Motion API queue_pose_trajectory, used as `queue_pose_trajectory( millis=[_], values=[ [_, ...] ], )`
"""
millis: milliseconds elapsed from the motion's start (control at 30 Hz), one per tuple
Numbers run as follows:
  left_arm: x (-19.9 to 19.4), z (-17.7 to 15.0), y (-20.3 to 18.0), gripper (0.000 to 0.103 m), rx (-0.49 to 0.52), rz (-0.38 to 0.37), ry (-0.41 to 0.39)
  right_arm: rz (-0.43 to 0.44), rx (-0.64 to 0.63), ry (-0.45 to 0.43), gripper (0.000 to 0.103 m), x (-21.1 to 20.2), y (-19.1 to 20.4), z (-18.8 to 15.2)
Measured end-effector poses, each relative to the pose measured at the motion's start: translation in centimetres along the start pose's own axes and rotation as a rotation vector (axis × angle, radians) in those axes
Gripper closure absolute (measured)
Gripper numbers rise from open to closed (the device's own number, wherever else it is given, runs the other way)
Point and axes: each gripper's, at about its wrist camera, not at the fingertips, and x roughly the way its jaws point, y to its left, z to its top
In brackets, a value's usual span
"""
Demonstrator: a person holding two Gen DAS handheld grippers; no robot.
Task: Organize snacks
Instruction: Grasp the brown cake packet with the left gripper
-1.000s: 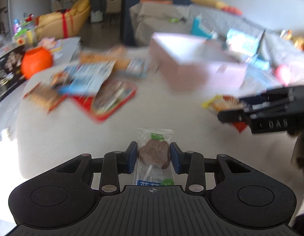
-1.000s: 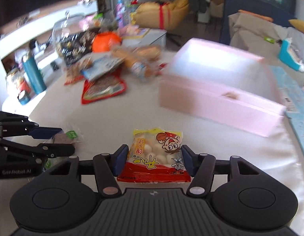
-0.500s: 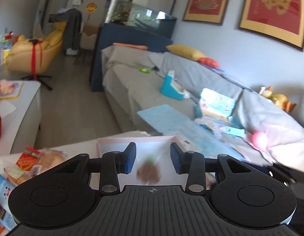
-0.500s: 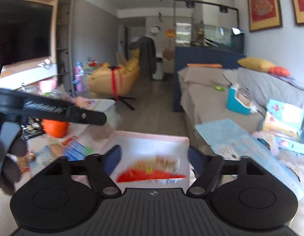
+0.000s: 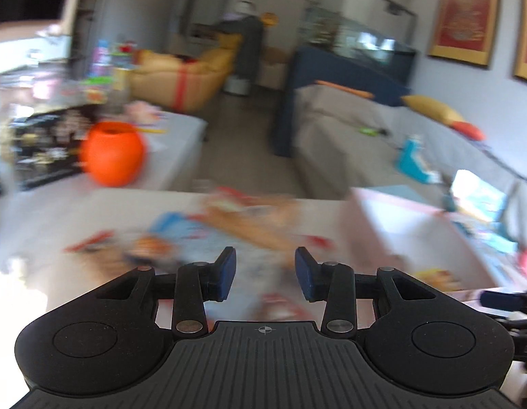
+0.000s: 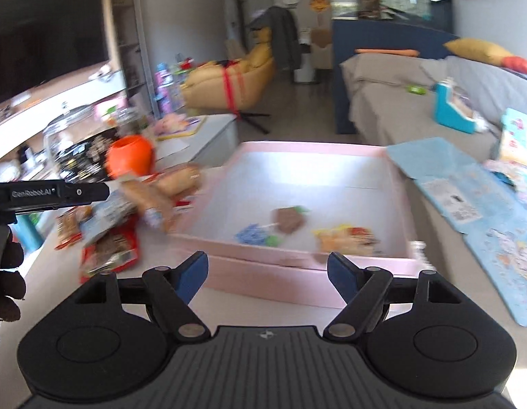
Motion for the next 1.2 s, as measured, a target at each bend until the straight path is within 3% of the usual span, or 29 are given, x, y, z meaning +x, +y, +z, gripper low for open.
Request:
queue_pose_trajectory(
  millis=[300, 467, 633, 733, 900, 1067, 1200],
  values=[
    [0.1, 1.4, 10.6, 0.061, -0.222, 0.221, -0.054, 0.092, -0.098, 0.106, 0.025, 3.4, 8.3, -2.1],
    [3.5, 1.8, 13.4, 0.060, -0.289, 0.184, 0.044, 0.098, -0.139, 0.136, 0.025, 3.7, 10.4, -3.0],
    [6.0, 1.2, 12.3, 0.058, -0.219, 0.147, 0.117, 0.098, -0.138, 0.150, 0.023, 3.4, 10.7, -3.5],
    [5.3, 0.4, 11.3, 0.058, -0.139, 0.095, 0.119, 0.086, -0.130, 0.167, 0.023, 3.5, 10.2, -4.0],
    [2.9, -1.8, 10.8, 0.058, -0.106, 0.029, 0.134, 0.085, -0.142, 0.148, 0.023, 3.1, 10.2, -3.7],
    [0.5, -3.2, 10.1, 0.058, -0.022, 0.010, 0.154, 0.137, -0.209, 0.099, 0.020, 3.3, 11.9, -0.9],
    [-0.5, -3.4, 10.8, 0.058, -0.060, -0.017, 0.168, 0.193, -0.260, 0.084, 0.019, 5.3, 14.6, 1.5]
  ],
)
